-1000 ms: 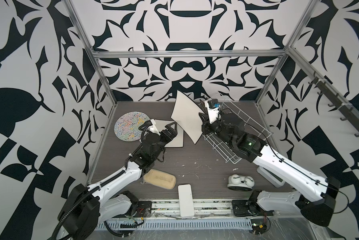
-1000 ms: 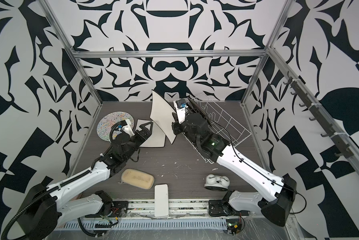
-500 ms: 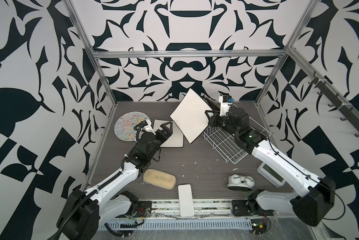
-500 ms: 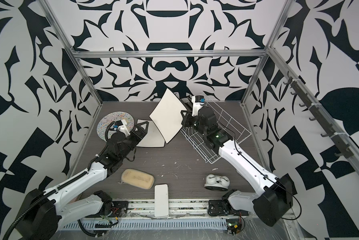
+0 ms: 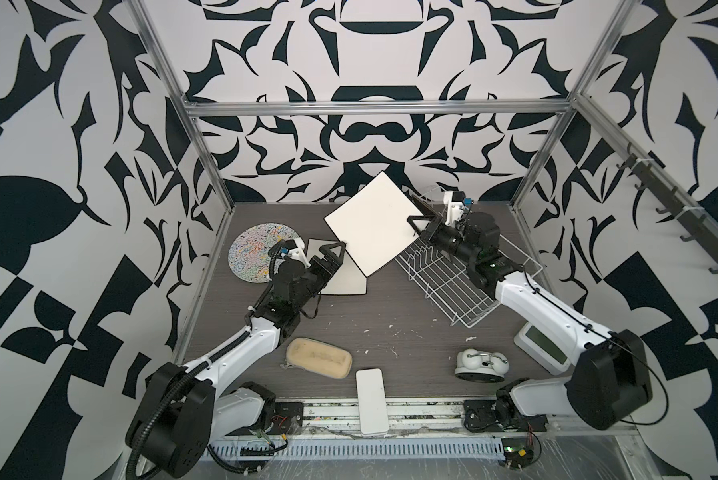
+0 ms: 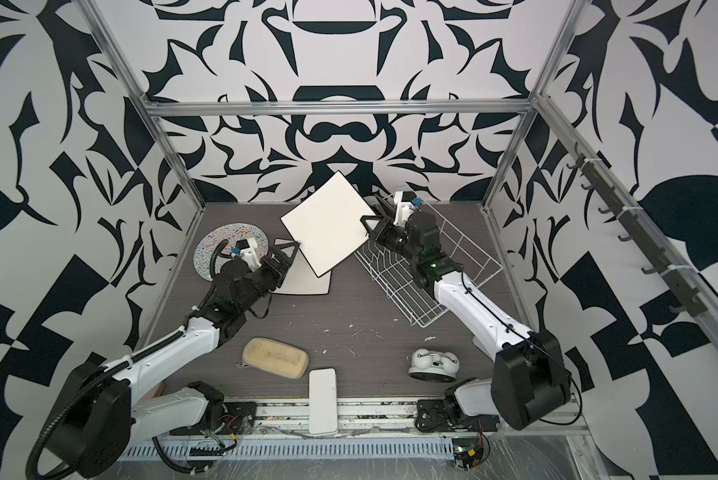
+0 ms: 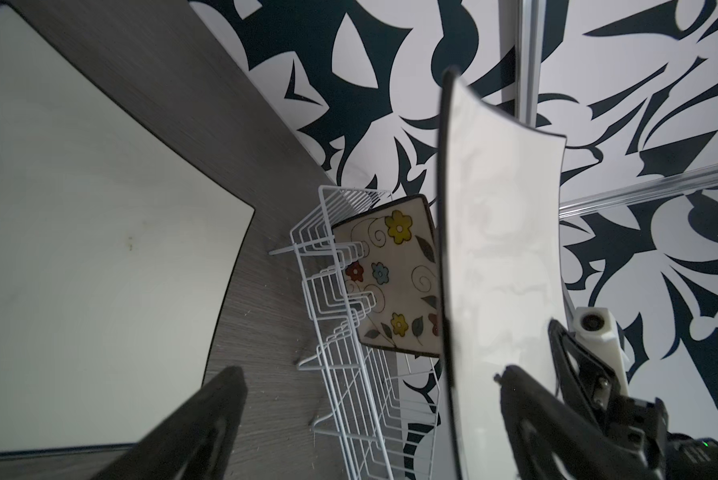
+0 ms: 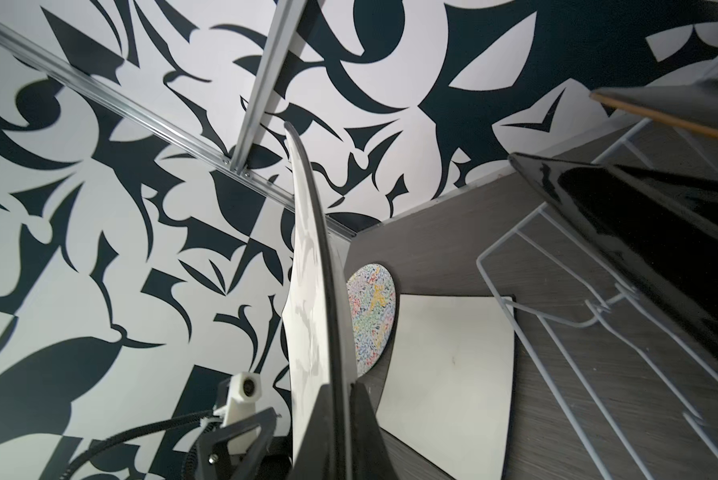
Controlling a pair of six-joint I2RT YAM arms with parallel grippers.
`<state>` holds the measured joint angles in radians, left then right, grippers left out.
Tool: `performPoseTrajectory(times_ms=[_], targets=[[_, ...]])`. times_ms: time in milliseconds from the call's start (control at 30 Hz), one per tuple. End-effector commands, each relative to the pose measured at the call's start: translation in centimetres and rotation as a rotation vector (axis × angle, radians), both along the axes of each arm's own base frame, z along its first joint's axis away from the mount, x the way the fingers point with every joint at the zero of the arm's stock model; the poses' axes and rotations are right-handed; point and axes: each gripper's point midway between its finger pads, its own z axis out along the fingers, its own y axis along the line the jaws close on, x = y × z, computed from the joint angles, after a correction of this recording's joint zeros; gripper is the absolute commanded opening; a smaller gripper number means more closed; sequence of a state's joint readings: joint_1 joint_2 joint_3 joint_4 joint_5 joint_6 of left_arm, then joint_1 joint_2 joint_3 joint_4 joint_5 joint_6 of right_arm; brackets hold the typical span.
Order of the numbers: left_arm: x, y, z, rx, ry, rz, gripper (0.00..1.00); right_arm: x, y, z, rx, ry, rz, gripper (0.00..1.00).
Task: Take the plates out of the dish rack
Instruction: 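Carry the pale plate toward the left gripper while the left gripper rises to meet it, then close the left gripper on the plate's near edge while the right gripper holds it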
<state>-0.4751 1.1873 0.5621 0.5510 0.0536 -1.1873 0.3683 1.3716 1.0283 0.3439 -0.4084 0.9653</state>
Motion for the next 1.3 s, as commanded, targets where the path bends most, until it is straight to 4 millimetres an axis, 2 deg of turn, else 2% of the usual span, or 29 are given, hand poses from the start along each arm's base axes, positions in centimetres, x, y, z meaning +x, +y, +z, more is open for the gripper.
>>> performPoseTrajectory(times_ms=[0,400,600,667,733,933,1000,1033,1267], targets=[[-0.1,-0.7,1.4,-0.055,-0.046,-0.046,1.00,-2.9,-0.1,10.8,0.209,-0.298,0.082,0.00],[-0.1,-1.6,2.8,-0.123,-0.109,-0.091,1.00,-3.6,0.5,10.1,0.224,-0.279,0.144,0.00],[-0.2,-2.1,3.7,-0.158,-0.149,-0.122,0.99,-3.9,0.5,10.1,0.311,-0.275,0.188,0.00],[-0.3,-2.1,4.1,-0.170,-0.164,-0.124,0.96,-3.8,0.4,10.0,0.340,-0.267,0.193,0.00],[0.0,-2.3,3.2,-0.168,-0.154,-0.126,0.94,-3.8,0.5,9.9,0.355,-0.252,0.203,0.00],[0.1,-2.5,3.6,-0.184,-0.174,-0.136,0.86,-4.3,0.5,9.7,0.336,-0.244,0.214,0.00],[0.1,-2.6,3.5,-0.187,-0.171,-0.142,0.86,-4.4,0.5,9.4,0.315,-0.238,0.210,0.00],[0.2,-2.7,3.7,-0.191,-0.175,-0.146,0.81,-4.5,0.5,9.2,0.308,-0.238,0.210,0.00],[0.4,-3.0,3.6,-0.215,-0.184,-0.156,0.68,-4.7,0.3,8.7,0.267,-0.244,0.194,0.00]])
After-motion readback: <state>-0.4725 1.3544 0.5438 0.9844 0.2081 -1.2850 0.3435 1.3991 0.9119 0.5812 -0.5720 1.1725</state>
